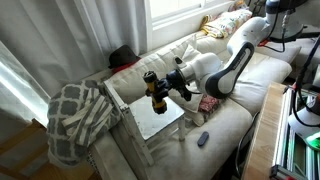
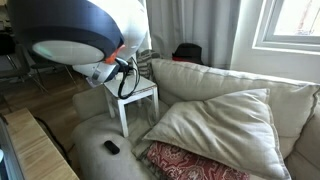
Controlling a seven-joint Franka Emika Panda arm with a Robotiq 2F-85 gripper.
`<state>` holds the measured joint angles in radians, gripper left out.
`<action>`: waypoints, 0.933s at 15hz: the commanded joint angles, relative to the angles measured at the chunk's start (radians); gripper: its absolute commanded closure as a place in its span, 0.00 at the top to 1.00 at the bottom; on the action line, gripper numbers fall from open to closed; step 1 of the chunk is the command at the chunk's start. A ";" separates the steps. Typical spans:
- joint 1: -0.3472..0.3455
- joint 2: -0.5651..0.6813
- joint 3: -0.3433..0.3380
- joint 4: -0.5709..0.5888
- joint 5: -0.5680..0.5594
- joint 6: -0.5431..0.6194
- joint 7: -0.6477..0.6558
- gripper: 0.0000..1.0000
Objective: Place the torch upright on the seat of the white chair.
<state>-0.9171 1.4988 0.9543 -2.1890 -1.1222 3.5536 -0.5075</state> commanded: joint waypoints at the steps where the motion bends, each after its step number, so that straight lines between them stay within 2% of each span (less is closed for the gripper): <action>1: 0.046 0.000 -0.078 0.095 -0.087 0.031 0.046 0.02; 3: 0.064 0.000 -0.109 0.143 -0.086 0.048 0.036 0.02; 8: 0.153 0.000 -0.178 0.261 -0.056 0.223 0.069 0.02; 14: 0.275 0.000 -0.259 0.351 -0.057 0.365 0.176 0.02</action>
<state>-0.7046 1.4989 0.7239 -1.8923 -1.1683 3.8457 -0.4036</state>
